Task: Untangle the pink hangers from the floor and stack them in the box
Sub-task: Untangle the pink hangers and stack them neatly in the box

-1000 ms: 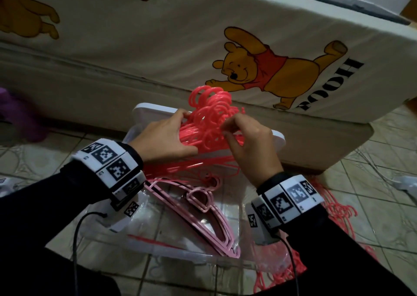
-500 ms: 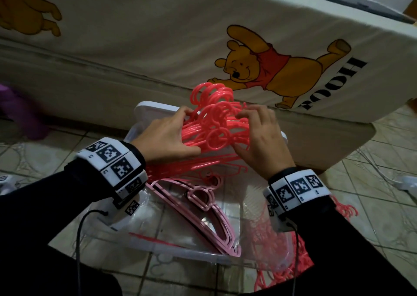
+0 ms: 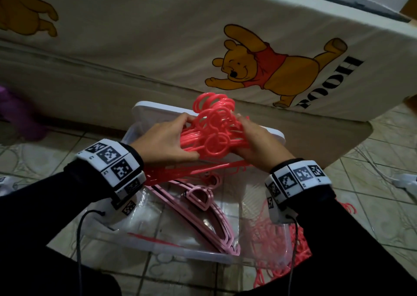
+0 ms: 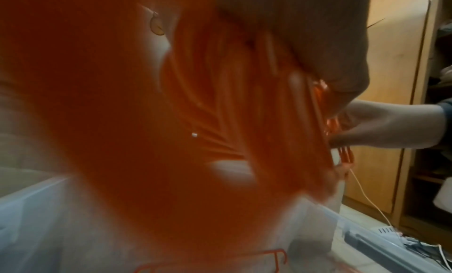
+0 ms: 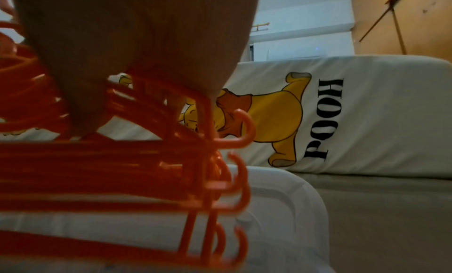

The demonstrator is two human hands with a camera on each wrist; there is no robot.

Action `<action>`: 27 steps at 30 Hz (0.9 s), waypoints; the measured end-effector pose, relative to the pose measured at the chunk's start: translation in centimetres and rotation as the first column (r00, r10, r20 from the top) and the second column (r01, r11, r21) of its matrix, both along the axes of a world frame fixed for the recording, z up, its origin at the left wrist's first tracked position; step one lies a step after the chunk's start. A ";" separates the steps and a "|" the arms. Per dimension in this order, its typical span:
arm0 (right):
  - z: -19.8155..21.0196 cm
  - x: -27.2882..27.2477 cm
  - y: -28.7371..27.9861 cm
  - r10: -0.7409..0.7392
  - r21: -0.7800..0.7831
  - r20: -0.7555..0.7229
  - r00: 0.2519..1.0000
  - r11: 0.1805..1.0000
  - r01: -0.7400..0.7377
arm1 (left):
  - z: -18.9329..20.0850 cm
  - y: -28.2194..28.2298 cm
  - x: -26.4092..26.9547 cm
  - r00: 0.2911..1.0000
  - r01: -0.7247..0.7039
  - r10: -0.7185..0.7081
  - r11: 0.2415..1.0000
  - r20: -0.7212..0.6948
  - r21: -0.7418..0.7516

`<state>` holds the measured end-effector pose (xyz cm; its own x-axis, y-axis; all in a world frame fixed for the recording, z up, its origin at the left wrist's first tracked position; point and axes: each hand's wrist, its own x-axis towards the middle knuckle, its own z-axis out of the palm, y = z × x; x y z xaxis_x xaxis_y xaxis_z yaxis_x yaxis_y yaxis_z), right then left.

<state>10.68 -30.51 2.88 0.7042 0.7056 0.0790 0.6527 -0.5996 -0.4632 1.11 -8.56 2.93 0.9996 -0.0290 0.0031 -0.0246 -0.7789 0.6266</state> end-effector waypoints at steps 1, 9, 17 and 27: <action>0.0 0.1 0.0 0.012 0.000 0.040 0.999 1.000 -0.012 | -0.1 0.1 0.0 1.000 -0.006 0.006 1.000 0.001 -0.008; -0.1 0.2 -0.8 0.134 -0.086 0.155 0.979 0.989 -0.122 | -0.5 -0.2 0.3 0.991 0.019 -0.044 0.981 -0.127 -0.192; 0.2 1.3 -1.2 0.146 -0.208 0.152 0.978 0.972 -0.113 | -0.6 0.0 0.1 0.982 0.002 -0.035 0.985 -0.186 -0.172; -0.1 0.4 -1.1 0.156 -0.243 0.152 0.976 0.963 -0.116 | 0.1 0.0 0.2 0.977 0.033 -0.043 0.998 -0.207 -0.052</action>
